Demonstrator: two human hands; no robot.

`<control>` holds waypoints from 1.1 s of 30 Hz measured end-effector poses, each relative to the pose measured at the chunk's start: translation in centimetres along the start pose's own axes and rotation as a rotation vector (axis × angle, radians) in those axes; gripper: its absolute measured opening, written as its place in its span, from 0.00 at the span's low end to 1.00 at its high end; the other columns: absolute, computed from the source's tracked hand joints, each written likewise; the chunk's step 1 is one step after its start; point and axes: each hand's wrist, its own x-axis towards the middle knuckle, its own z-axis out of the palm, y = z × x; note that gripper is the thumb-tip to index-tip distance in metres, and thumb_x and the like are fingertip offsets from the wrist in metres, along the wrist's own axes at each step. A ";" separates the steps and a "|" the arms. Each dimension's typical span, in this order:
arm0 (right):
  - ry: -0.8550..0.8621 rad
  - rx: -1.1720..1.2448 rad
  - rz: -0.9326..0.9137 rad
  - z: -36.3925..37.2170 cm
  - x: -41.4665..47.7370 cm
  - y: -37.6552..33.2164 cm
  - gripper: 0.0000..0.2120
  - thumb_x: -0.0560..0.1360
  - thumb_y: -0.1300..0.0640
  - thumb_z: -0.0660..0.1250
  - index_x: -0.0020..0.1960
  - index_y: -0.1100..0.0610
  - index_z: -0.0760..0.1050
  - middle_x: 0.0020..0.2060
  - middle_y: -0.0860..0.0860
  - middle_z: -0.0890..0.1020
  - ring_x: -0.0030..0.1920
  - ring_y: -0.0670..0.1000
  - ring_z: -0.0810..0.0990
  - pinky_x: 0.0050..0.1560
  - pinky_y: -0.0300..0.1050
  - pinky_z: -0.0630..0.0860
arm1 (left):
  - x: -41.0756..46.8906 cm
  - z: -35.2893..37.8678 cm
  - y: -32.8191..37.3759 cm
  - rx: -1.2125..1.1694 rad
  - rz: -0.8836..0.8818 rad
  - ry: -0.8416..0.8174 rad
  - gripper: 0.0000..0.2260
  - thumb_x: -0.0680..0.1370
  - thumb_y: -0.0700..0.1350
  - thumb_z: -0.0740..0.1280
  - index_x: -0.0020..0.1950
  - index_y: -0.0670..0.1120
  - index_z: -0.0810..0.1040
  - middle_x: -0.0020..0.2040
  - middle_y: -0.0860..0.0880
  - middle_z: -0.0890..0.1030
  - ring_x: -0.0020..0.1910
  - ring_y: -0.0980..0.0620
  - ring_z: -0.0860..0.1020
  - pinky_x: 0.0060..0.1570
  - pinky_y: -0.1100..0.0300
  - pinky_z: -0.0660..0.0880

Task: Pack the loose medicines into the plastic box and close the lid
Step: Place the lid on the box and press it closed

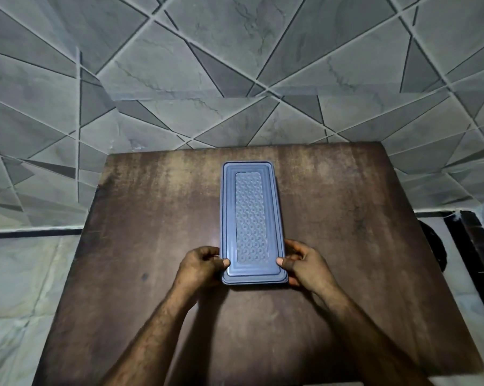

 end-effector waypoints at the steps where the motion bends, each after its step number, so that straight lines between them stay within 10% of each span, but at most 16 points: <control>1: -0.006 -0.001 0.026 -0.1 -0.4 0.4 0.17 0.74 0.66 0.68 0.53 0.46 0.74 0.37 0.52 0.79 0.37 0.48 0.80 0.37 0.44 0.78 | -0.4 -0.1 -0.4 -0.004 -0.019 -0.022 0.08 0.73 0.33 0.72 0.49 0.43 0.79 0.40 0.45 0.81 0.36 0.49 0.81 0.38 0.54 0.83; 18: 0.206 0.004 0.093 0.2 -0.2 2.3 0.10 0.68 0.61 0.76 0.41 0.59 0.75 0.28 0.53 0.79 0.25 0.50 0.77 0.44 0.61 0.81 | -0.2 0.0 -2.3 -0.092 -0.044 0.074 0.08 0.70 0.35 0.76 0.46 0.36 0.79 0.44 0.37 0.82 0.40 0.44 0.83 0.37 0.57 0.82; 33: 0.184 0.094 0.025 -0.2 3.9 -2.8 0.08 0.70 0.57 0.75 0.40 0.58 0.77 0.34 0.54 0.83 0.31 0.49 0.78 0.34 0.40 0.76 | 2.6 0.4 3.9 -0.212 0.029 0.009 0.06 0.76 0.37 0.70 0.50 0.36 0.81 0.41 0.42 0.84 0.32 0.52 0.83 0.30 0.63 0.80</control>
